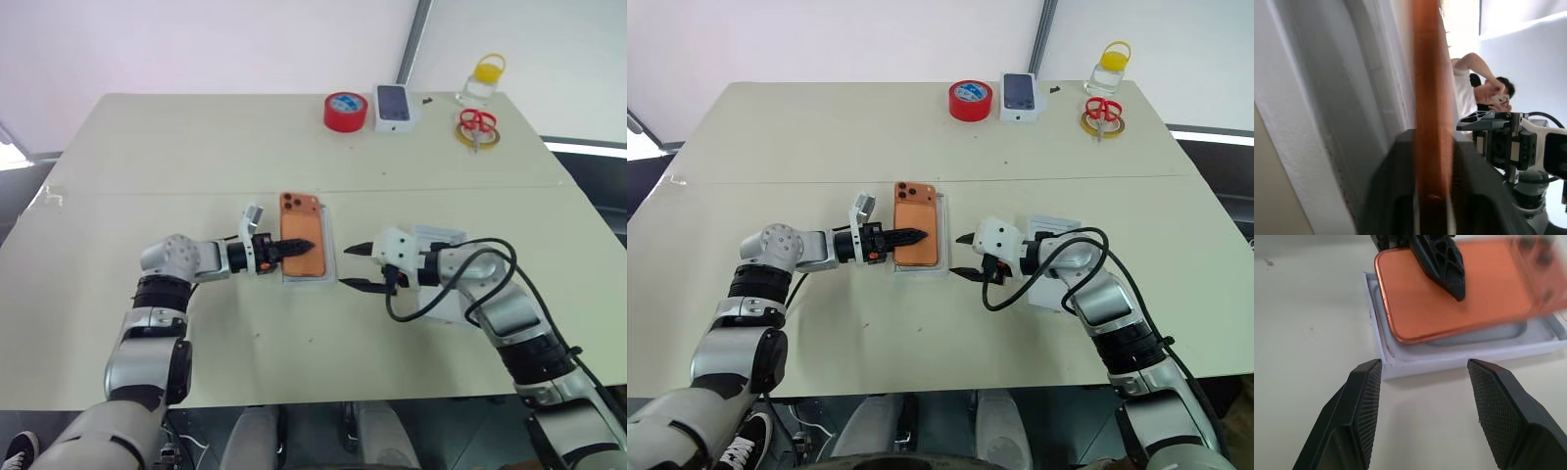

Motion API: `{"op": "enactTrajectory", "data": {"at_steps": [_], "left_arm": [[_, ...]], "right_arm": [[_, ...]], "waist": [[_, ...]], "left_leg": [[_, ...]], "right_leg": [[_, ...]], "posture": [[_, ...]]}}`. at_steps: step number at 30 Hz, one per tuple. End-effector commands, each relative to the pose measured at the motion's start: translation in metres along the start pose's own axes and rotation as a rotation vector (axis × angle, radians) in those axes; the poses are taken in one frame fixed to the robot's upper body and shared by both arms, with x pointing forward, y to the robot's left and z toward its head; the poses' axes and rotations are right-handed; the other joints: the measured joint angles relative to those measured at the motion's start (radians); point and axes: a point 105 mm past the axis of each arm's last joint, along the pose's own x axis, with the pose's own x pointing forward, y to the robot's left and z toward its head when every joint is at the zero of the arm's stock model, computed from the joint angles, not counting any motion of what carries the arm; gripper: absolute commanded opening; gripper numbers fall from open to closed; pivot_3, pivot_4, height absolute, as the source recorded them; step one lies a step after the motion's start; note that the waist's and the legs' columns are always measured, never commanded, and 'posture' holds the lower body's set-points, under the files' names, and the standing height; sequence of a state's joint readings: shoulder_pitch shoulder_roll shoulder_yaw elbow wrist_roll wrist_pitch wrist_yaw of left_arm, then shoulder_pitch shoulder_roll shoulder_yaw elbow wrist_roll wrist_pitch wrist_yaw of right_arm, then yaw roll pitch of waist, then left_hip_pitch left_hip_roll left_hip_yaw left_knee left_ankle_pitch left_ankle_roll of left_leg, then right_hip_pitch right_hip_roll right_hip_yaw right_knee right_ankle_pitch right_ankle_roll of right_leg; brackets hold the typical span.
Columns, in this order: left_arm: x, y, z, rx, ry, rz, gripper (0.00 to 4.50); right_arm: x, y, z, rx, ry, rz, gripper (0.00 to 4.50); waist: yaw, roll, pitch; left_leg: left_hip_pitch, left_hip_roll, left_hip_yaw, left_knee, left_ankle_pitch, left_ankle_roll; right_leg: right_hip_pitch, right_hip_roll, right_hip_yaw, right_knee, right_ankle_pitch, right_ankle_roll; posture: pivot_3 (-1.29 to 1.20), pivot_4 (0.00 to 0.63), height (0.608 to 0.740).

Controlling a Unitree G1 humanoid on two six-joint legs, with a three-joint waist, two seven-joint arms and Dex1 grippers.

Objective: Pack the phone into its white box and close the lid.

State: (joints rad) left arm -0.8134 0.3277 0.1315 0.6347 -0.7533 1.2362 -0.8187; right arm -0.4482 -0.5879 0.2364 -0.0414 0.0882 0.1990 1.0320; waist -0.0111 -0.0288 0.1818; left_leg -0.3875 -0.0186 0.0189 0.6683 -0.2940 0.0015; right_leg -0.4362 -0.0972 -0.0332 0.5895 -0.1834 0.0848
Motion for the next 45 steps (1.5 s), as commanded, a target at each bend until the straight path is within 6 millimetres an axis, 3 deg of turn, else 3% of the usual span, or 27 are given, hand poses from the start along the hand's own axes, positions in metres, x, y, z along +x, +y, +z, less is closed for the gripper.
{"op": "enactTrajectory", "data": {"at_steps": [1, 5, 13, 23, 37, 40, 43, 45], "left_arm": [[0.002, -0.014, 0.009, 0.037, 0.002, -0.028, 2.47], [-0.001, -0.018, 0.008, 0.028, 0.037, -0.018, 4.49], [-0.009, -0.014, 0.009, 0.092, 0.084, 0.142, 4.49], [-0.026, -0.038, 0.020, 0.171, 0.075, 0.167, 4.49], [-0.053, -0.045, 0.024, 0.204, 0.033, 0.219, 4.49], [-0.062, -0.029, 0.035, 0.413, -0.045, 0.363, 4.49], [-0.076, -0.008, 0.051, 0.455, -0.163, 0.487, 3.60], [-0.080, -0.005, 0.056, 0.469, -0.199, 0.517, 2.68]], "right_arm": [[0.001, -0.002, 0.008, -0.037, -0.025, -0.015, 2.93], [0.002, -0.003, 0.009, -0.033, -0.033, -0.021, 2.93], [0.007, -0.003, 0.008, -0.029, -0.041, -0.023, 2.93], [0.015, 0.000, 0.009, -0.033, -0.056, -0.006, 2.93], [0.016, -0.006, 0.009, -0.046, -0.056, -0.030, 2.93], [0.011, -0.020, 0.008, -0.034, -0.056, -0.089, 2.93], [0.001, -0.039, 0.009, -0.012, -0.069, -0.165, 2.03], [-0.002, -0.043, 0.009, -0.018, -0.067, -0.185, 1.05]], "waist": [[0.001, 0.000, 0.000], [0.000, 0.000, 0.000], [-0.003, 0.000, 0.000], [-0.003, 0.000, 0.000], [-0.002, 0.000, 0.000], [-0.004, 0.000, 0.000], [-0.001, 0.000, 0.000], [0.003, 0.000, 0.000]], "left_leg": [[0.000, 0.000, 0.000, 0.000, 0.000, 0.000], [0.001, 0.000, 0.000, 0.002, 0.000, 0.000], [0.003, 0.000, -0.001, 0.002, 0.000, -0.001], [0.003, 0.000, -0.001, 0.001, 0.001, -0.001], [0.003, 0.000, -0.001, 0.001, 0.001, -0.003], [0.003, 0.000, -0.001, 0.001, 0.002, -0.003], [0.005, 0.000, 0.000, 0.000, 0.003, -0.006], [0.004, 0.000, 0.000, 0.000, 0.002, -0.004]], "right_leg": [[0.000, 0.000, 0.000, 0.000, 0.000, 0.000], [0.001, 0.000, 0.000, 0.003, 0.000, 0.000], [0.001, 0.000, 0.000, 0.005, 0.000, 0.000], [0.001, 0.000, 0.001, 0.006, 0.000, 0.000], [0.001, 0.000, 0.001, 0.006, 0.000, 0.000], [0.001, 0.000, 0.001, 0.006, 0.000, 0.000], [0.001, 0.000, 0.002, 0.006, 0.000, 0.000], [0.001, 0.000, 0.002, 0.006, 0.000, 0.000]], "posture": [[0.00, 0.150, 0.740], [0.00, 0.150, 0.740], [0.00, 0.150, 0.740], [0.00, 0.150, 0.740], [0.00, 0.150, 0.740], [0.00, 0.150, 0.740], [0.00, 0.150, 0.740], [0.00, 0.150, 0.740]]}}
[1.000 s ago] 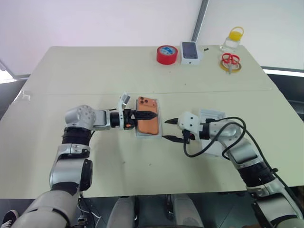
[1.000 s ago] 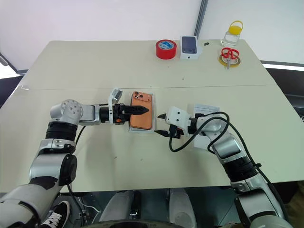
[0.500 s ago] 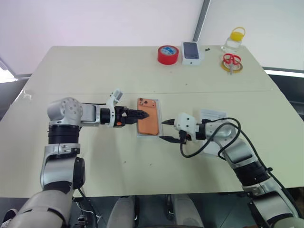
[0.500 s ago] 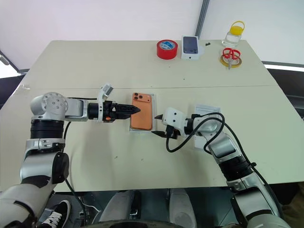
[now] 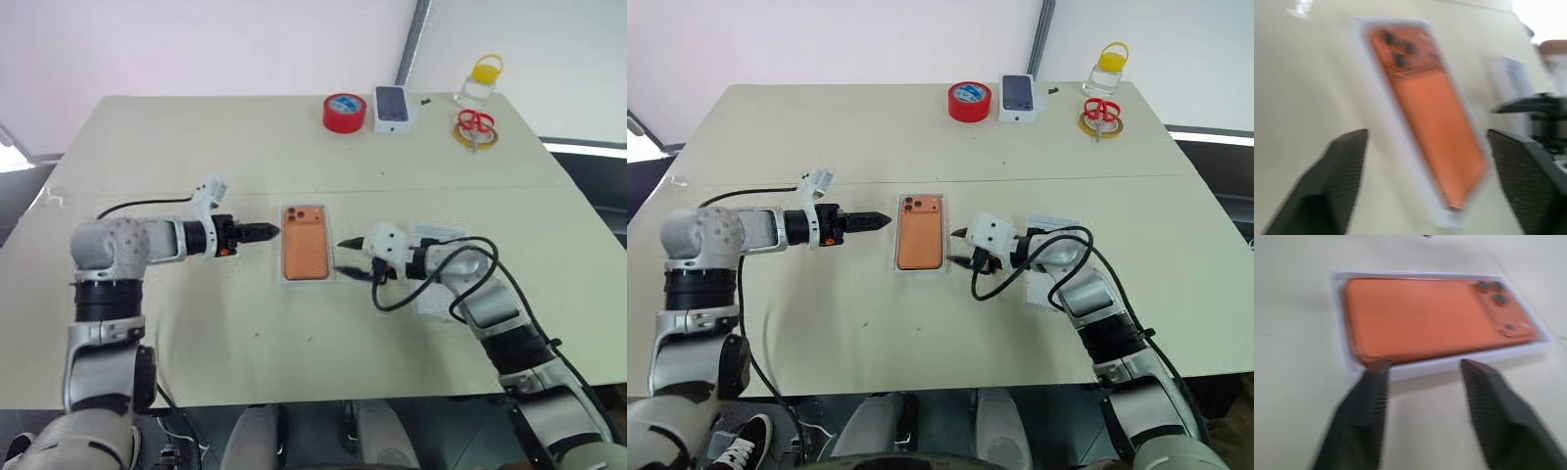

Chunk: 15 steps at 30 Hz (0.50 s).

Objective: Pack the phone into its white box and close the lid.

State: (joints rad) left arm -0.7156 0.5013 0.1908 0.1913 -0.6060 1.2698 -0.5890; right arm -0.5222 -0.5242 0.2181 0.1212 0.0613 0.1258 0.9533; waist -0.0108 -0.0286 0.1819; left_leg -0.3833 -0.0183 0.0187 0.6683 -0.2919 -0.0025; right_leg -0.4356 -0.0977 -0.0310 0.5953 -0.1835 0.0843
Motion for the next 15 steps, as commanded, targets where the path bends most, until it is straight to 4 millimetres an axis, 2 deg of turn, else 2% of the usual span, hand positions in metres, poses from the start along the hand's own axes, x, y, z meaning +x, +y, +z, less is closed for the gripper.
{"op": "enactTrajectory", "data": {"at_steps": [1, 2, 4, 5, 7, 9, 11, 13, 15], "left_arm": [[-0.006, 0.012, 0.022, 0.105, -0.126, 0.101, 2.13], [-0.008, 0.021, 0.037, 0.249, -0.241, 0.200, 1.68], [-0.013, 0.025, 0.051, 0.437, -0.386, 0.293, 0.60], [-0.011, 0.026, 0.045, 0.535, -0.377, 0.299, 0.11], [-0.005, 0.027, 0.033, 0.630, -0.341, 0.283, 0.04], [0.005, 0.038, 0.008, 0.670, -0.259, 0.289, 0.04], [0.014, 0.036, -0.020, 0.780, -0.135, 0.229, 0.04], [0.023, 0.030, -0.031, 0.825, -0.098, 0.197, 0.04], [0.033, 0.027, -0.041, 0.848, -0.049, 0.169, 0.04]], "right_arm": [[-0.008, -0.021, 0.014, -0.045, -0.044, -0.080, 0.53], [-0.009, -0.033, 0.011, -0.067, -0.024, -0.141, 0.05], [-0.009, -0.046, 0.004, -0.101, 0.012, -0.212, 0.00], [-0.005, -0.047, 0.001, -0.128, 0.032, -0.218, 0.00], [-0.001, -0.045, -0.002, -0.160, 0.048, -0.212, 0.00], [0.008, -0.041, -0.005, -0.171, 0.054, -0.211, 0.00], [0.015, -0.035, -0.014, -0.234, 0.105, -0.195, 0.00], [0.018, -0.034, -0.023, -0.283, 0.153, -0.208, 0.00], [0.021, -0.033, -0.021, -0.274, 0.136, -0.212, 0.00]], "waist": [[0.004, 0.000, 0.000], [0.003, 0.000, 0.000], [0.001, 0.000, 0.000], [0.000, 0.000, 0.000], [0.000, 0.000, 0.000], [0.000, 0.000, 0.000], [-0.005, 0.000, 0.000], [-0.002, 0.000, 0.000], [0.005, 0.001, -0.001]], "left_leg": [[0.000, 0.000, 0.000, 0.000, 0.000, 0.000], [-0.001, 0.000, 0.000, 0.000, 0.000, 0.000], [0.000, -0.001, 0.001, 0.000, 0.000, 0.001], [0.000, -0.001, 0.001, 0.000, 0.000, 0.000], [0.000, 0.000, 0.002, -0.001, 0.000, -0.001], [-0.001, 0.000, 0.003, -0.001, 0.000, 0.000], [-0.001, 0.000, 0.003, -0.001, 0.000, 0.001], [-0.001, 0.000, 0.004, -0.001, -0.001, 0.002], [-0.001, 0.000, 0.003, 0.000, -0.001, 0.002]], "right_leg": [[0.000, 0.000, 0.000, 0.000, 0.000, 0.000], [0.000, 0.000, 0.000, 0.000, 0.000, 0.000], [0.000, -0.001, 0.000, -0.001, 0.000, 0.000], [0.000, -0.001, 0.000, -0.001, 0.000, 0.000], [-0.001, -0.002, 0.000, -0.001, 0.000, 0.000], [-0.001, -0.002, 0.000, -0.001, 0.000, -0.001], [-0.002, -0.002, 0.000, -0.001, 0.000, 0.000], [-0.002, -0.001, 0.001, 0.000, 0.000, 0.000], [-0.002, -0.001, 0.000, 0.000, 0.000, 0.000]], "posture": [[0.00, 0.150, 0.740], [0.00, 0.150, 0.740], [0.00, 0.150, 0.740], [0.00, 0.150, 0.740], [0.00, 0.150, 0.740], [0.00, 0.150, 0.740], [0.00, 0.150, 0.740], [0.00, 0.150, 0.740], [0.00, 0.150, 0.740]]}}
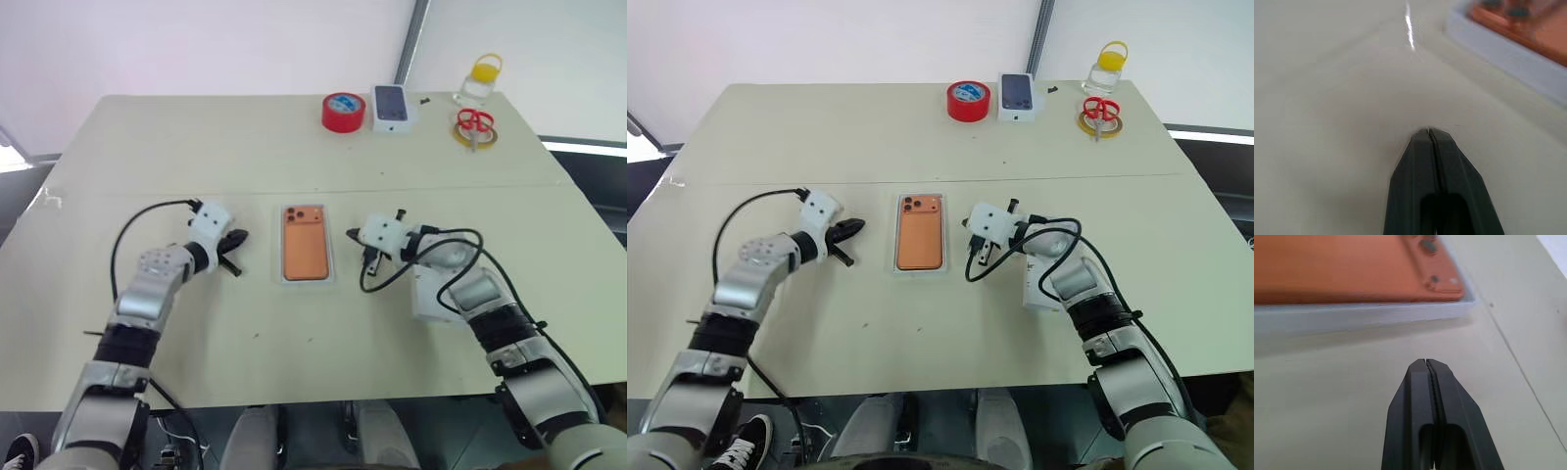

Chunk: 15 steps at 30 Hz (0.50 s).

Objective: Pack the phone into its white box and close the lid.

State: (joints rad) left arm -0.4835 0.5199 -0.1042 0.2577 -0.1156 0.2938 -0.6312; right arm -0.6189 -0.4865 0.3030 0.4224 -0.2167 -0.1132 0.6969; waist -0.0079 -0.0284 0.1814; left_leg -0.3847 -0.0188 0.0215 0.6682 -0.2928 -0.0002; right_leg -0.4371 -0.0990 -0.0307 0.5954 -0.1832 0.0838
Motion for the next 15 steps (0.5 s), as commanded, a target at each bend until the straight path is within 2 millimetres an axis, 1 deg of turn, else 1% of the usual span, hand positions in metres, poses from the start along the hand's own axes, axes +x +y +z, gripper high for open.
{"op": "enactTrajectory", "data": {"at_steps": [1, 4, 7, 10, 12, 14, 15], "left_arm": [[0.012, -0.026, -0.004, 0.114, 0.045, -0.111, 0.04], [0.022, -0.047, -0.003, 0.094, 0.047, -0.196, 0.04], [0.032, -0.076, 0.009, 0.073, -0.011, -0.308, 0.04], [0.044, -0.104, 0.025, 0.051, -0.063, -0.399, 0.04], [0.052, -0.117, 0.038, 0.028, -0.100, -0.431, 0.04], [0.055, -0.122, 0.045, 0.021, -0.117, -0.440, 0.04], [0.059, -0.130, 0.052, 0.019, -0.138, -0.454, 0.04]], "right_arm": [[0.003, -0.010, 0.016, -0.045, -0.052, -0.043, 0.00], [0.002, -0.007, 0.019, -0.058, -0.071, -0.026, 0.00], [-0.003, -0.004, 0.019, -0.063, -0.082, 0.002, 0.00], [-0.013, -0.004, 0.014, -0.071, -0.066, 0.014, 0.00], [-0.021, -0.004, 0.009, -0.071, -0.048, 0.018, 0.00], [-0.026, -0.003, 0.007, -0.065, -0.040, 0.020, 0.00], [-0.032, -0.003, 0.003, -0.068, -0.025, 0.019, 0.00]], "waist": [[0.002, 0.001, 0.000], [0.011, 0.001, -0.001], [0.020, 0.001, -0.001], [0.027, 0.001, -0.001], [0.038, 0.001, -0.001], [0.041, 0.001, -0.001], [0.040, 0.001, -0.001]], "left_leg": [[0.000, 0.000, 0.000, 0.000, 0.000, 0.000], [0.003, 0.000, 0.000, 0.001, 0.000, 0.002], [0.009, 0.000, 0.000, 0.001, -0.001, 0.004], [0.009, -0.001, 0.000, 0.001, -0.002, 0.005], [0.009, -0.002, 0.000, 0.002, -0.002, 0.006], [0.008, -0.002, 0.000, 0.005, -0.004, 0.008], [0.007, -0.001, 0.000, 0.008, -0.005, 0.010]], "right_leg": [[0.000, 0.000, 0.000, 0.000, 0.000, 0.000], [0.004, 0.000, 0.000, 0.000, 0.000, 0.000], [0.010, 0.000, 0.000, -0.001, 0.000, 0.000], [0.012, 0.000, 0.000, -0.002, 0.000, 0.001], [0.012, -0.001, 0.000, -0.002, -0.001, 0.000], [0.013, -0.001, 0.000, -0.002, -0.001, 0.000], [0.013, 0.000, 0.000, -0.002, -0.001, 0.001]], "posture": [[0.00, 0.150, 0.740], [0.00, 0.150, 0.740], [0.00, 0.150, 0.740], [0.00, 0.150, 0.740], [0.00, 0.150, 0.740], [0.00, 0.150, 0.740], [0.00, 0.150, 0.740]]}}
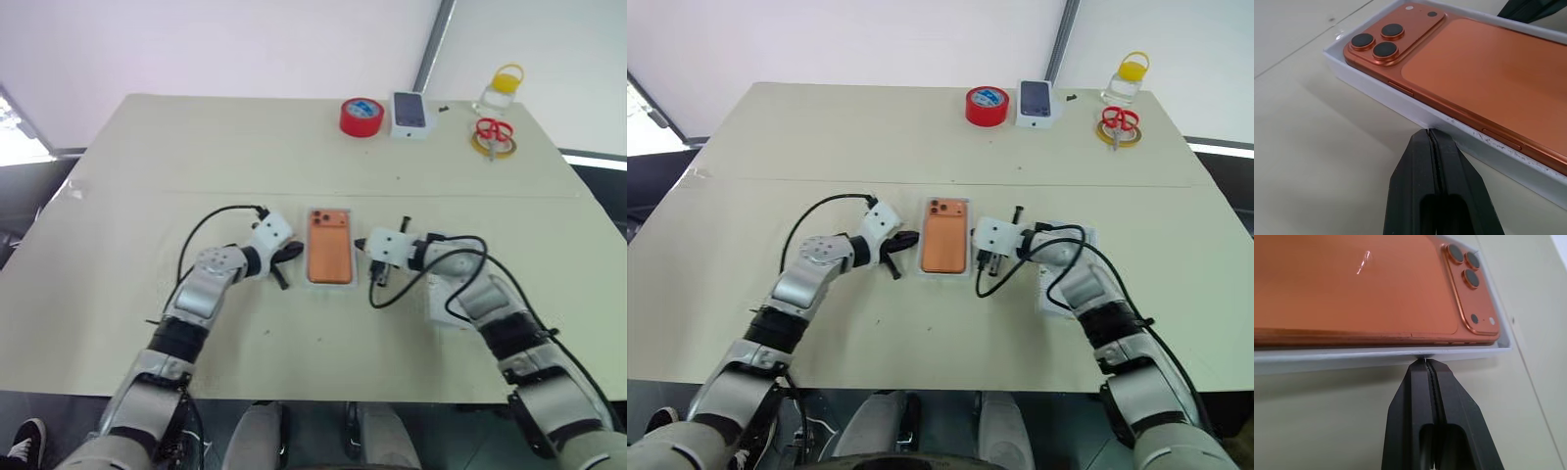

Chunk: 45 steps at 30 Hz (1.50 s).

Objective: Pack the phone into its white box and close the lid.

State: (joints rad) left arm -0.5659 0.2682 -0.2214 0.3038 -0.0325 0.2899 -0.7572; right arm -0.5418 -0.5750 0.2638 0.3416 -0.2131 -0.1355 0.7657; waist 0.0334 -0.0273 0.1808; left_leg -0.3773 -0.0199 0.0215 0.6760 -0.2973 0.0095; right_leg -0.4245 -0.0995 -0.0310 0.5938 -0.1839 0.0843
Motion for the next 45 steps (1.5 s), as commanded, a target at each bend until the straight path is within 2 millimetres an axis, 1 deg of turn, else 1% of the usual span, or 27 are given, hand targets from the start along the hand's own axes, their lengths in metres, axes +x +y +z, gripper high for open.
{"op": "enactTrajectory", "data": {"at_steps": [1, 3, 5, 10, 17, 21, 26, 30, 34, 41, 45], "left_arm": [[0.028, -0.037, 0.022, 0.023, -0.061, -0.143, 0.04], [0.040, -0.048, 0.033, 0.016, -0.089, -0.166, 0.04], [0.046, -0.056, 0.037, 0.014, -0.100, -0.198, 0.04], [0.060, -0.066, 0.045, 0.025, -0.111, -0.231, 0.04], [0.066, -0.083, 0.054, 0.033, -0.139, -0.294, 0.04], [0.065, -0.086, 0.054, 0.041, -0.143, -0.299, 0.04], [0.064, -0.072, 0.046, 0.040, -0.109, -0.244, 0.04], [0.056, -0.058, 0.037, 0.054, -0.086, -0.212, 0.04], [0.043, -0.037, 0.028, 0.046, -0.072, -0.151, 0.04], [0.021, -0.018, 0.029, 0.053, -0.112, -0.085, 0.04], [-0.003, -0.007, 0.031, 0.073, -0.155, -0.058, 0.04]], "right_arm": [[-0.013, -0.006, 0.014, -0.033, -0.049, -0.023, 0.00], [-0.025, -0.004, 0.005, -0.023, -0.015, -0.028, 0.00], [-0.034, -0.003, 0.000, -0.020, 0.010, -0.031, 0.00], [-0.056, -0.006, -0.016, -0.005, 0.079, -0.057, 0.00], [-0.079, -0.007, -0.032, 0.003, 0.129, -0.073, 0.00], [-0.085, -0.005, -0.041, -0.012, 0.156, -0.054, 0.00], [-0.083, -0.001, -0.037, 0.026, 0.130, -0.033, 0.00], [-0.087, -0.003, -0.044, 0.014, 0.160, -0.043, 0.00], [-0.099, -0.004, -0.053, 0.009, 0.198, -0.030, 0.00], [-0.125, -0.003, -0.074, 0.011, 0.275, -0.037, 0.00], [-0.140, -0.009, -0.080, 0.018, 0.302, -0.058, 0.00]], "waist": [[0.003, 0.001, 0.000], [0.009, 0.001, 0.000], [0.009, 0.001, 0.000], [0.007, 0.001, 0.000], [0.006, 0.001, 0.000], [0.004, 0.001, 0.000], [0.003, 0.001, 0.000], [0.002, 0.001, 0.000], [0.001, 0.001, 0.000], [0.005, 0.001, 0.000], [0.004, 0.001, 0.000]], "left_leg": [[-0.001, 0.001, 0.000, 0.002, -0.001, 0.001], [-0.004, 0.000, -0.001, 0.006, -0.001, 0.002], [-0.006, 0.000, -0.001, 0.008, -0.002, 0.003], [-0.008, -0.001, -0.001, 0.009, -0.003, 0.004], [-0.010, 0.000, -0.001, 0.009, -0.003, 0.004], [-0.010, 0.000, -0.001, 0.009, -0.003, 0.004], [-0.010, 0.001, -0.001, 0.009, -0.003, 0.004], [-0.010, 0.001, -0.001, 0.009, -0.003, 0.004], [-0.010, 0.001, -0.001, 0.009, -0.003, 0.004], [-0.010, 0.001, -0.001, 0.009, -0.003, 0.004], [-0.010, 0.001, -0.001, 0.009, -0.003, 0.004]], "right_leg": [[0.000, 0.000, 0.000, 0.000, 0.000, 0.000], [0.000, 0.000, -0.001, 0.000, 0.000, 0.000], [-0.001, 0.000, -0.001, -0.001, -0.001, -0.001], [-0.002, -0.001, -0.001, -0.002, 0.000, 0.000], [-0.003, -0.001, -0.001, -0.003, -0.001, 0.000], [-0.003, -0.001, -0.001, -0.003, -0.001, -0.001], [-0.004, 0.000, -0.001, -0.003, -0.001, -0.001], [-0.004, 0.000, -0.001, -0.003, -0.001, -0.001], [-0.004, 0.001, -0.001, -0.002, -0.001, -0.001], [-0.004, 0.001, -0.001, -0.002, -0.001, -0.001], [-0.004, 0.000, -0.001, -0.003, -0.002, -0.002]], "posture": [[0.00, 0.150, 0.740], [0.00, 0.150, 0.740], [0.00, 0.150, 0.740], [0.00, 0.150, 0.740], [0.00, 0.150, 0.740], [0.00, 0.150, 0.740], [0.00, 0.150, 0.740], [0.00, 0.150, 0.740], [0.00, 0.150, 0.740], [0.00, 0.150, 0.740], [0.00, 0.150, 0.740]]}}
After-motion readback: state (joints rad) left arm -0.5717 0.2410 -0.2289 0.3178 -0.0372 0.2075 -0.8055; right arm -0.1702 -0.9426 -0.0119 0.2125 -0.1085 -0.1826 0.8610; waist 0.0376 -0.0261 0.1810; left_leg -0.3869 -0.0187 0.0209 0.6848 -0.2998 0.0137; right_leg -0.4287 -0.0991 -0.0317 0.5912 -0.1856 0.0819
